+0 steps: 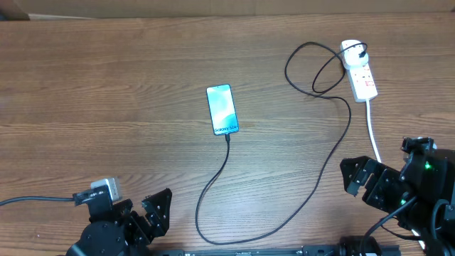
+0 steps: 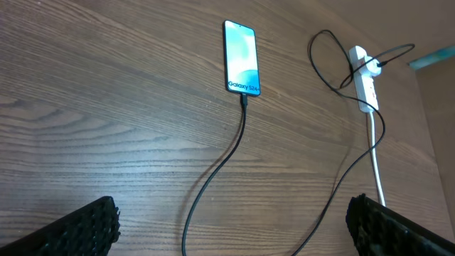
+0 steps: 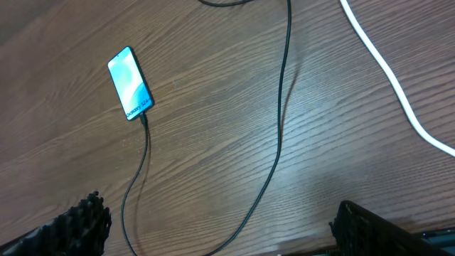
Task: Plug charger to phone and switch on socket
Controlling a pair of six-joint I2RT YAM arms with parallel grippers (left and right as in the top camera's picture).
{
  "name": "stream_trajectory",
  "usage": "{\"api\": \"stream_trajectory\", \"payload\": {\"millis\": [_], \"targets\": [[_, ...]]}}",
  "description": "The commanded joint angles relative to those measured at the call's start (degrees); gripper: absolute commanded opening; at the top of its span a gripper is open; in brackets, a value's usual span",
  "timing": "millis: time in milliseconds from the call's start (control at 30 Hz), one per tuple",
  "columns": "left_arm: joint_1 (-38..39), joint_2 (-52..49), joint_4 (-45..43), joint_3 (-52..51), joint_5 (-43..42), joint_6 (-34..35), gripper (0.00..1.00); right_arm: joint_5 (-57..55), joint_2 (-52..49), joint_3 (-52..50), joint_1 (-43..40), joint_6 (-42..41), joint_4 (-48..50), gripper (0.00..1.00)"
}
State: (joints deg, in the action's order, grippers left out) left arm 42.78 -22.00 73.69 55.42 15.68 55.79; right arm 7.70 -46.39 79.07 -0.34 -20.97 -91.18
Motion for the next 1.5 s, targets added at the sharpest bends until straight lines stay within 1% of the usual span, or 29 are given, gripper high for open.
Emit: {"api": "stream_trajectory", "payload": {"millis": [0, 167, 267, 400, 567, 600, 633, 767, 933, 1067, 1367, 1467], "targets": [[0.37, 0.33, -0.17, -0.42, 0.98, 1.01, 1.00, 0.09, 0.04, -0.35, 0.28, 0.13, 0.00, 1.00], [0.37, 0.33, -0.15, -0.42, 0.98, 1.01, 1.00, -2.47, 0.04, -0.37, 0.28, 1.03, 1.38, 1.00], [0.37, 0.33, -0.15, -0.42, 0.98, 1.01, 0.99, -2.45, 0.13, -1.16, 0.31, 2.25, 4.55, 1.00], [0.37, 0.33, -0.15, -0.42, 0.98, 1.01, 1.00, -1.44, 0.98, -3.93, 0.35, 6.34, 10.08, 1.00], [0.37, 0.33, -0.15, -0.42, 0.98, 1.01, 0.99, -1.14, 7.06, -14.14, 0.83, 8.04, 21.05, 1.00], [0.37, 0.33, -0.15, -0.42, 0.98, 1.01, 1.00, -1.16, 10.10, -18.75, 1.51, 8.04, 26.12, 1.00], [0.37, 0.33, -0.15, -0.42, 0.98, 1.01, 1.00, -1.18, 12.00, -21.44, 1.95, 8.11, 29.00, 1.00], [0.37, 0.33, -0.15, -0.42, 0.98, 1.01, 0.99, 0.90, 19.67, -31.28, 3.54, 13.20, 40.13, 1.00], [0.37, 0.33, -0.15, -0.42, 0.98, 1.01, 1.00, 1.57, 28.30, -41.00, 3.61, 14.25, 48.70, 1.00], [0.37, 0.33, -0.15, -0.42, 0.98, 1.01, 1.00, 1.40, 34.23, -49.27, 3.61, 14.27, 57.53, 1.00], [0.37, 0.33, -0.15, -0.42, 0.98, 1.01, 0.99, 1.40, 44.70, -64.26, 3.61, 15.37, 71.78, 1.00], [0.37, 0.33, -0.15, -0.42, 0.98, 1.01, 1.00, 1.40, 46.03, -66.84, 3.61, 15.52, 74.90, 1.00]]}}
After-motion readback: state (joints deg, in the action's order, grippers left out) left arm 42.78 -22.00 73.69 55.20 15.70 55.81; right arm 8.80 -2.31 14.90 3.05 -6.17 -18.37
